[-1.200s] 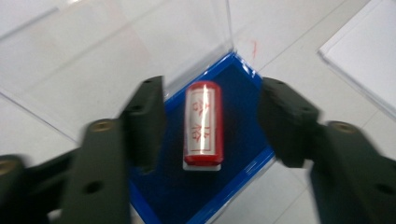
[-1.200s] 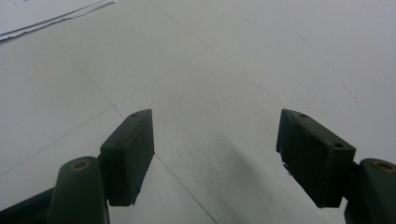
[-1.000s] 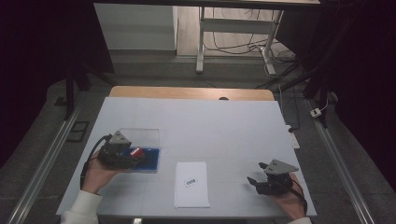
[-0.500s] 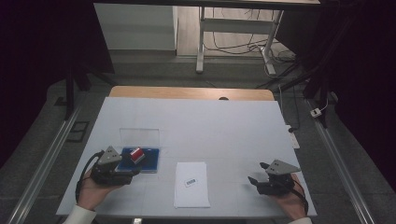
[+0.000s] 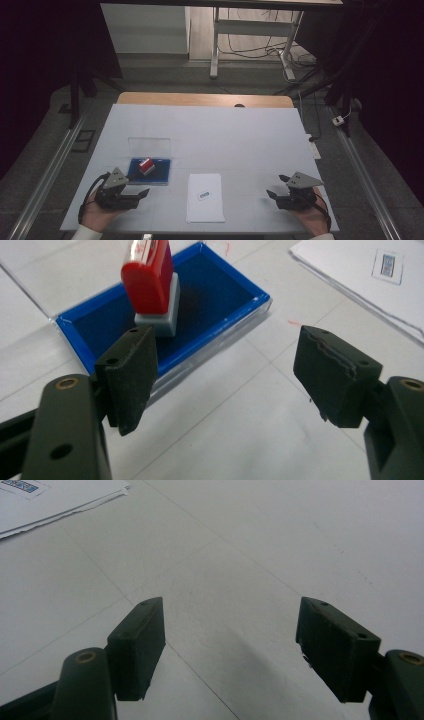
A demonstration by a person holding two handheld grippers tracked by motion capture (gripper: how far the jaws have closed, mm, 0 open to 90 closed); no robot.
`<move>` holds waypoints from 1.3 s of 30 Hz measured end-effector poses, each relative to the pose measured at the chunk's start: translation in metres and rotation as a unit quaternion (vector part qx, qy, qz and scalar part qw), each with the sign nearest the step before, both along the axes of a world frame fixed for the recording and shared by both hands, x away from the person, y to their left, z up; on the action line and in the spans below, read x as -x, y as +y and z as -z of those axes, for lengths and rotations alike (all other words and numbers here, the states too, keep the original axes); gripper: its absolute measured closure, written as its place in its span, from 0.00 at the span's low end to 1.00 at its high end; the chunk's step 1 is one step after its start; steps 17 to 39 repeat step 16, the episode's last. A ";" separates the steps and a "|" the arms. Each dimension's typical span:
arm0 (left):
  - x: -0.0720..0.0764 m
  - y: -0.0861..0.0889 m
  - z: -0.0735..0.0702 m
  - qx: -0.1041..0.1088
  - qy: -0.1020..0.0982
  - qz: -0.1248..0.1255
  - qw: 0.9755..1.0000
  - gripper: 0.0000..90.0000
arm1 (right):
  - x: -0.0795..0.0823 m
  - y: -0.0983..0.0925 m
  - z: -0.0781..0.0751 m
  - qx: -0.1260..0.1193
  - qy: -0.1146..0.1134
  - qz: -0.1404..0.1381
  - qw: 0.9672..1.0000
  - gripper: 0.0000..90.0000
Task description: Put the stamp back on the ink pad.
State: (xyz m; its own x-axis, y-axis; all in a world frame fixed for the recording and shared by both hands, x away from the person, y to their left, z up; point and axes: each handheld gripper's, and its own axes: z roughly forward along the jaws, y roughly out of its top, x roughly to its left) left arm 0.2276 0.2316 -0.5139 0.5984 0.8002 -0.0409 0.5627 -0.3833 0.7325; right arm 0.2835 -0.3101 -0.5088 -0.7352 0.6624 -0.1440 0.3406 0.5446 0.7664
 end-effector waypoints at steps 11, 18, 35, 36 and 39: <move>0.000 0.001 -0.002 0.004 -0.001 0.000 1.000 0.29 | 0.001 0.000 -0.001 -0.006 -0.003 -0.003 1.000 0.30; 0.000 0.000 -0.002 0.004 0.000 0.000 1.000 0.29 | 0.001 0.000 -0.002 -0.008 -0.004 -0.006 1.000 0.30; 0.000 0.000 -0.002 0.004 0.000 0.000 1.000 0.29 | 0.001 0.000 -0.002 -0.008 -0.004 -0.006 1.000 0.30; 0.000 0.000 -0.002 0.004 0.000 0.000 1.000 0.29 | 0.001 0.000 -0.002 -0.008 -0.004 -0.006 1.000 0.30; 0.000 0.000 -0.002 0.004 0.000 0.000 1.000 0.29 | 0.001 0.000 -0.002 -0.008 -0.004 -0.006 1.000 0.30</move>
